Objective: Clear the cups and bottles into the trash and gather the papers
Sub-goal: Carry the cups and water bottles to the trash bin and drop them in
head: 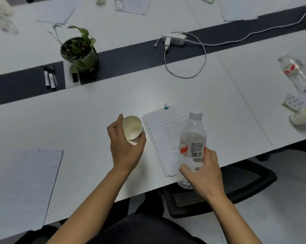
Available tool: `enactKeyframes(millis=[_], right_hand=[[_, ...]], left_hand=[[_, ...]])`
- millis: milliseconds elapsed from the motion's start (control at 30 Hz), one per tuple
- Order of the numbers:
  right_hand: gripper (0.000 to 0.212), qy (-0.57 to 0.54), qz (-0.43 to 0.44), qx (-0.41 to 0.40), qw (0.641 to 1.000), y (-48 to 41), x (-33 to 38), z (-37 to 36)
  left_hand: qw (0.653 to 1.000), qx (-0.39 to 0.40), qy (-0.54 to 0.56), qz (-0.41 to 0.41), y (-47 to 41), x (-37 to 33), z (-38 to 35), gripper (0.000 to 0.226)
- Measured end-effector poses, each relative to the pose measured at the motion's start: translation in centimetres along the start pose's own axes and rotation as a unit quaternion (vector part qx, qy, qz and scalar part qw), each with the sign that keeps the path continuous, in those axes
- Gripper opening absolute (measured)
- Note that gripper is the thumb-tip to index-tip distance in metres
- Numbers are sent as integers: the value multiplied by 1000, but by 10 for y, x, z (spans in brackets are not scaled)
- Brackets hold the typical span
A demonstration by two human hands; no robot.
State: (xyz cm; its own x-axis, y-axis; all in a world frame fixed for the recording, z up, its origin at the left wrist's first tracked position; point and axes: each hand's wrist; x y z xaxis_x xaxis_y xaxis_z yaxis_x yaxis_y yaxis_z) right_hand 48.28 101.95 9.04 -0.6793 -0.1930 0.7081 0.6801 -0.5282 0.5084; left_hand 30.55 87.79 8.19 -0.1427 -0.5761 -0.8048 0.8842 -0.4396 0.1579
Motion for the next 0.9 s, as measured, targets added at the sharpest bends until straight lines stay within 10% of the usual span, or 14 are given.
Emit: enactKeyframes(millis=[400, 900], right_hand=[[53, 4, 223, 93, 970, 153, -73, 9], [60, 126, 357, 391, 839, 360, -78, -137]], left_hand=[[963, -228, 133, 48, 316, -28, 6, 96], [795, -553, 147, 203, 662, 67, 50, 83]])
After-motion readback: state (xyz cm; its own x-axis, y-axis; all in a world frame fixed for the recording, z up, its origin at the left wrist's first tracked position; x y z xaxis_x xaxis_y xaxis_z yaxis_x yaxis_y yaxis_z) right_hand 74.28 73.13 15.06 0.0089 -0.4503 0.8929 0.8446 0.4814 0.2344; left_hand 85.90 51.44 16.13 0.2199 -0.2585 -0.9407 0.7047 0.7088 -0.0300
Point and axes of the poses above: each hand's wrist, its own y-axis away from the middle knuckle, its own z-axis out of the back of the hand, x = y × z, and after that the axes turned 15 degrees about x, right-handed
